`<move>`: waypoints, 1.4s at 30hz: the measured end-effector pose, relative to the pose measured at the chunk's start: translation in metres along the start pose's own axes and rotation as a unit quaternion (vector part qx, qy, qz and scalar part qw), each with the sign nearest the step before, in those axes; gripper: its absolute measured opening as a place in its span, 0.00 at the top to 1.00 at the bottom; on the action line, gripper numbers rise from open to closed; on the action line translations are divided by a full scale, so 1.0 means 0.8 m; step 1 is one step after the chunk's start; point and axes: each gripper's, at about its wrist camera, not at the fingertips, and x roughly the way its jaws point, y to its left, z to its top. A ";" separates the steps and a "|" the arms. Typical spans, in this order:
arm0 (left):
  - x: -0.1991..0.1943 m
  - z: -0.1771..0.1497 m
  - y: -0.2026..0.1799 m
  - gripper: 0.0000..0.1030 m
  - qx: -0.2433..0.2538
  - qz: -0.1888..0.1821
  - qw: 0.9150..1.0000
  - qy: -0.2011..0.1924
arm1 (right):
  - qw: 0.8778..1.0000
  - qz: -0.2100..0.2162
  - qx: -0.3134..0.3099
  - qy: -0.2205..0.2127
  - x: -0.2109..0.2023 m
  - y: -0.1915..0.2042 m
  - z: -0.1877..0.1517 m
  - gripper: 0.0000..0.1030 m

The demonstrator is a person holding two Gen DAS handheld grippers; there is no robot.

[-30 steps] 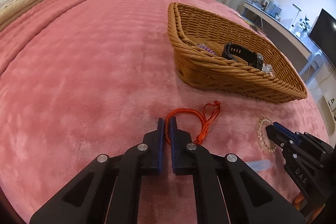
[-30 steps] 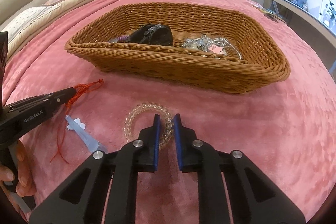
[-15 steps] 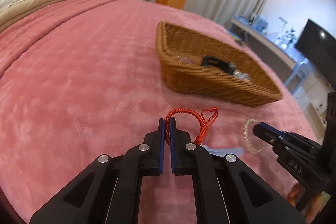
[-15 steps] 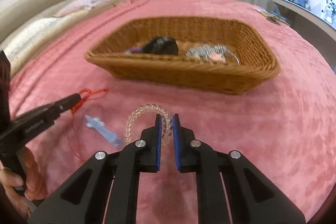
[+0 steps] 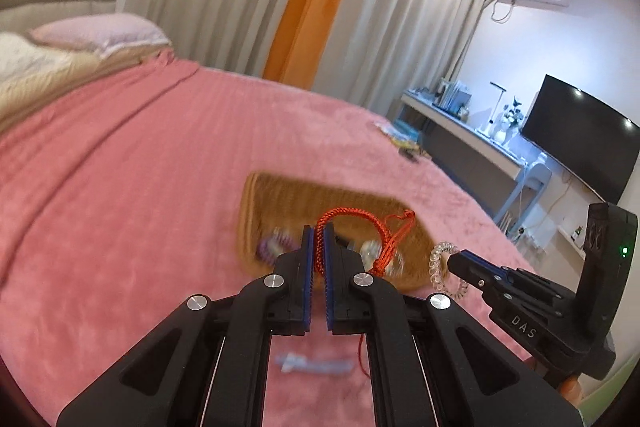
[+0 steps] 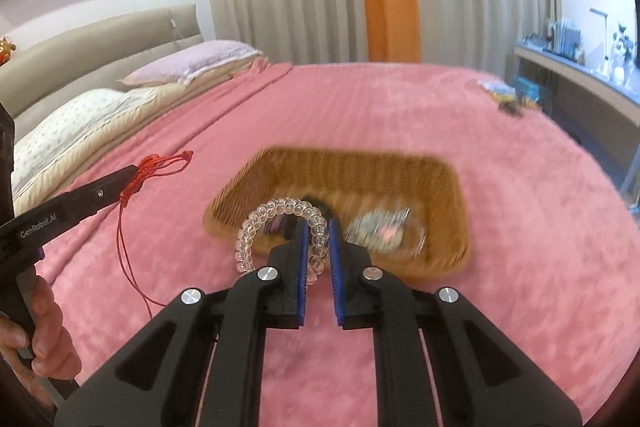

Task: Organize jewelry
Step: 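Carry the red cord and bead bracelet into the basket and release both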

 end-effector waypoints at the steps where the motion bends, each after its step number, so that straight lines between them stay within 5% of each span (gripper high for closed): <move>1: 0.008 0.009 -0.004 0.98 0.002 -0.001 1.000 -0.003 | 1.000 -0.005 0.000 -0.003 0.004 -0.004 0.010 0.92; 10: 0.120 0.034 -0.011 0.98 0.018 0.032 0.999 0.000 | 0.999 -0.037 0.032 0.014 0.100 -0.046 0.054 0.92; 20: 0.202 -0.002 0.015 0.98 0.045 0.073 0.995 0.048 | 0.993 -0.049 0.054 0.094 0.200 -0.082 0.023 0.92; 27: 0.208 -0.006 0.020 0.95 0.042 0.072 0.995 0.061 | 0.991 -0.025 0.083 0.106 0.205 -0.096 0.015 0.91; 29: 0.203 -0.007 0.020 0.73 0.041 0.067 0.995 0.056 | 0.991 -0.025 0.089 0.101 0.200 -0.100 0.014 0.89; 32: 0.185 -0.004 0.015 0.60 0.042 0.065 0.996 0.039 | 0.992 -0.026 0.089 0.091 0.188 -0.100 0.013 0.72; 42: 0.103 -0.014 0.003 0.60 0.027 0.054 0.998 0.017 | 0.997 -0.022 0.066 0.044 0.101 -0.060 -0.001 0.72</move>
